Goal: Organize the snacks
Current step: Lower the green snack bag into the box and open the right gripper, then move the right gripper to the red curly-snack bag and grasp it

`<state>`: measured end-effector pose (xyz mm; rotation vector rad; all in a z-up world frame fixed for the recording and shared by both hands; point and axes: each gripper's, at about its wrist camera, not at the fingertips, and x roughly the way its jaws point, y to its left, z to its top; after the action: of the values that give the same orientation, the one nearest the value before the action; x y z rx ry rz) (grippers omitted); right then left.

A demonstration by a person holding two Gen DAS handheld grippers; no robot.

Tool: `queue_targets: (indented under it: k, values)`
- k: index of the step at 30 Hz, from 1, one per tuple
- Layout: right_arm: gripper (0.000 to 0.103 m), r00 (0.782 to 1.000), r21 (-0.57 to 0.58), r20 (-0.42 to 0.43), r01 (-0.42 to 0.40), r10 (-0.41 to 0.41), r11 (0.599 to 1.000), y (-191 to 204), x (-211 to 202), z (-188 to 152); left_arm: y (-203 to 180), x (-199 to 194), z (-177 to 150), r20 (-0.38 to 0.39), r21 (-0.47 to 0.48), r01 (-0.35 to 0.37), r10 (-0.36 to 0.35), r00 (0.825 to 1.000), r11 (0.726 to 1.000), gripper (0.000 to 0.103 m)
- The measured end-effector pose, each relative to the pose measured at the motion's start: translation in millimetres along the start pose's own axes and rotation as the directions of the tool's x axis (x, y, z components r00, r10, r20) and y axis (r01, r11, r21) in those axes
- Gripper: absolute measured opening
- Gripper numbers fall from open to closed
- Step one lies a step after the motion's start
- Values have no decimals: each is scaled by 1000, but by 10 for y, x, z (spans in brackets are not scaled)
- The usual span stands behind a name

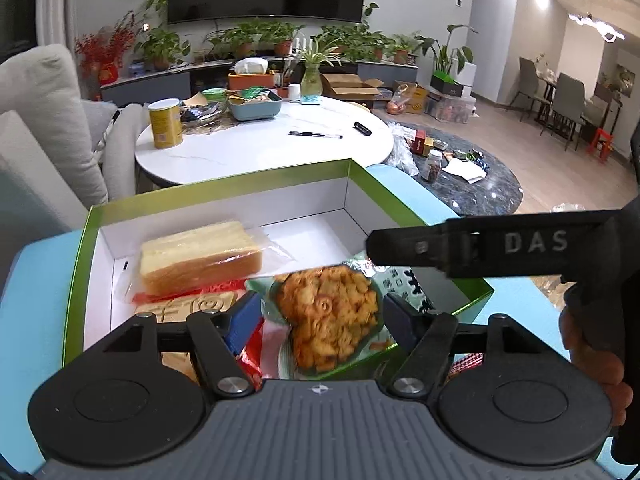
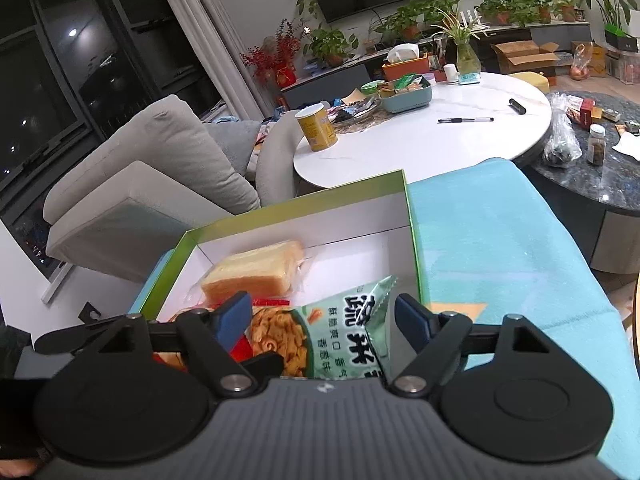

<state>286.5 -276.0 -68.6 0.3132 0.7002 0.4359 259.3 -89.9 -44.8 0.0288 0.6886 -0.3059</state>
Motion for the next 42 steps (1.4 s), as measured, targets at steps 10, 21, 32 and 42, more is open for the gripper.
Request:
queue_targets:
  k: [10,21,32,42]
  values:
    - [59,1000,-16,29,5,-4,1000,103,-263,-11,-48,-287,-4,51,-1,-15,15,999,1000,72]
    - [59,998,-45,59,8,-5,999,297,-628,-81,-152,-666,-48,102,13,-1,-1,995,1000,74]
    - [59,999,-65,49,22,-19,998,431,-902,-339,-133,-1030,-327,110,-7,19,-18,994,1000,75]
    - [59,996,-37,-24,89,-90,995,357,-933,-690,-140,-1051,-681,41,-32,38,-37,998,999,75]
